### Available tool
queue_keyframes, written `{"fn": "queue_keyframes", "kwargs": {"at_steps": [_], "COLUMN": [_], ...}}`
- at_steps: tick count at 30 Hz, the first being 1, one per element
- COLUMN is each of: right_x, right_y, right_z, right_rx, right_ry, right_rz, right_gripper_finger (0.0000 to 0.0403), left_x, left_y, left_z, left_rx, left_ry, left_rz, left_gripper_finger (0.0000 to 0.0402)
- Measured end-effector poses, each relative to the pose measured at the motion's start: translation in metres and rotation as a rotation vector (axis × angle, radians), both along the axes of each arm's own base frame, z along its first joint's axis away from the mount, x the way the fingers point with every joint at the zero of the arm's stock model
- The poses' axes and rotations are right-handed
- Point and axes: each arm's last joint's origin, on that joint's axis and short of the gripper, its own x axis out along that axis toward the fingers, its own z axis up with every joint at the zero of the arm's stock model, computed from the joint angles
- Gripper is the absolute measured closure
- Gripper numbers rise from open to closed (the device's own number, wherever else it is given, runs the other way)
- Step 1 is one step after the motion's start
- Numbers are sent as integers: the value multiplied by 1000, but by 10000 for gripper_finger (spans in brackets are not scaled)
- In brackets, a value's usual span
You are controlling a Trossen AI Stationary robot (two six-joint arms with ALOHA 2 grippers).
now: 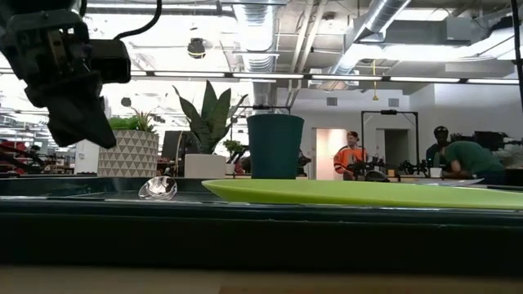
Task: Pick and place plate/cup/fork/spoon on tray
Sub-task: Put the orange spoon on the black tray to the left of the light green plate, then put the light orange fork on the black tray to the left of the orange spoon
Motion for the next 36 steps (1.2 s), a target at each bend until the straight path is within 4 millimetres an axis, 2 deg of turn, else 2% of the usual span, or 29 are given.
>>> {"fn": "queue_keyframes", "kwargs": {"at_steps": [5,13,24,32,36], "right_x": [0,1,0,-2,-3], "right_y": [0,1,5,9,11], "right_z": [0,0,1,1,1], "right_rx": [-1,5,15,19,16], "right_ry": [-1,-8,-20,-27,-25], "right_rz": [0,1,10,22,26], "right_gripper_finger": [386,386,381,389,383], "left_x": [13,41,64,70,64], "left_y": [-6,-17,-26,-17,-14], "left_z": [-11,-17,-29,-27,-29], "left_rx": [43,153,206,196,183], "left_ry": [55,111,191,202,274], "left_rz": [-22,-83,-126,-112,-120], "left_gripper_finger": [401,401,401,401,401]}}
